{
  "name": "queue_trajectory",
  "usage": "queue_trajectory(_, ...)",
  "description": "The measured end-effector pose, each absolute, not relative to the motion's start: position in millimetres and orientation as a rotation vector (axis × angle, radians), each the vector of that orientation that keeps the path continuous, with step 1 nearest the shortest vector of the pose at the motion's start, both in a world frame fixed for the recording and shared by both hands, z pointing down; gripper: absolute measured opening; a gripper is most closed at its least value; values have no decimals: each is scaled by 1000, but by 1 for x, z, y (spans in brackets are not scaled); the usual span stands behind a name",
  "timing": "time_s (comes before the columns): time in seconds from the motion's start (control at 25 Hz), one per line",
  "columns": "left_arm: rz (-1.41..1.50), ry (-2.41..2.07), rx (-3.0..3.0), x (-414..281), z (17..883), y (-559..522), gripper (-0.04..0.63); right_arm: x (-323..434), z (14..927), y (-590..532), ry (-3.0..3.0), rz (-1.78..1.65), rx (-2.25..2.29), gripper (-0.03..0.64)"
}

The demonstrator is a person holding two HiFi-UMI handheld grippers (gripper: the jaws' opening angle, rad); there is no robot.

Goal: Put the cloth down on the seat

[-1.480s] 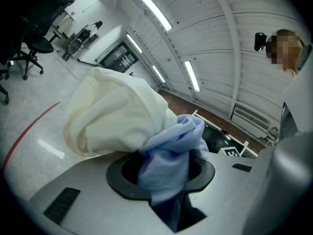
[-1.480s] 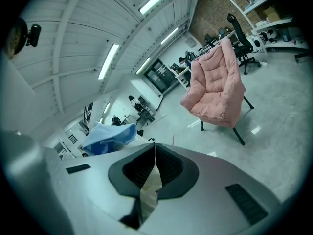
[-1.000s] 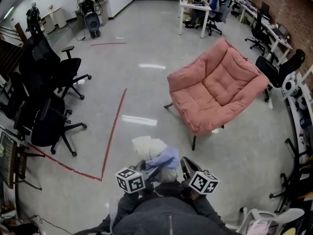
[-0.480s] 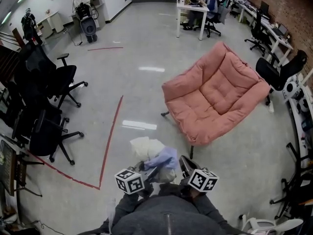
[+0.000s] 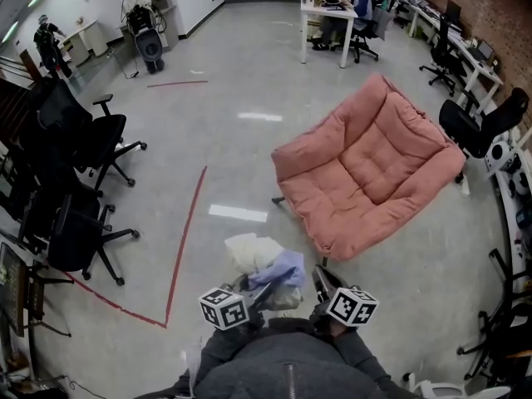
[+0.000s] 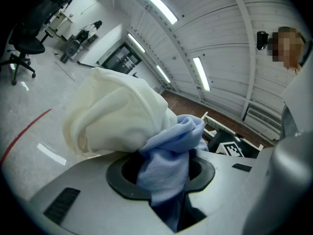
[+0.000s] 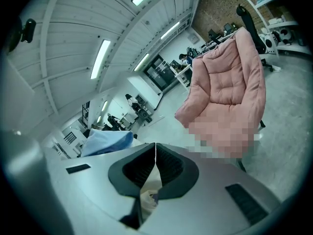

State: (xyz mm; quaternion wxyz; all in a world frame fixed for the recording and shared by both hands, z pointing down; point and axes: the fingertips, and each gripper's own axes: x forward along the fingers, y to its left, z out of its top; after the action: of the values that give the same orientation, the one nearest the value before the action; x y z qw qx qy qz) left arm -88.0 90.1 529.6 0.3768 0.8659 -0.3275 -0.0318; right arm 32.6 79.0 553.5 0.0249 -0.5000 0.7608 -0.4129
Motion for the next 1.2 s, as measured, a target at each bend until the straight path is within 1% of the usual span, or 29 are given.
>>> queue_trajectory(0.32, -104, -840, 2220, -69, 532, 75, 133, 45, 563, 68, 2345, -1299, -1537, 11)
queue_trajectory(0.84, -48, -834, 2213, -63, 534, 96, 133, 48, 561, 85, 2313, -1319, -1513, 11)
queue_trajectory(1.2, -28, -781, 2239, -47, 533, 74, 132, 66, 561, 70, 2251, -1298, -1553, 11)
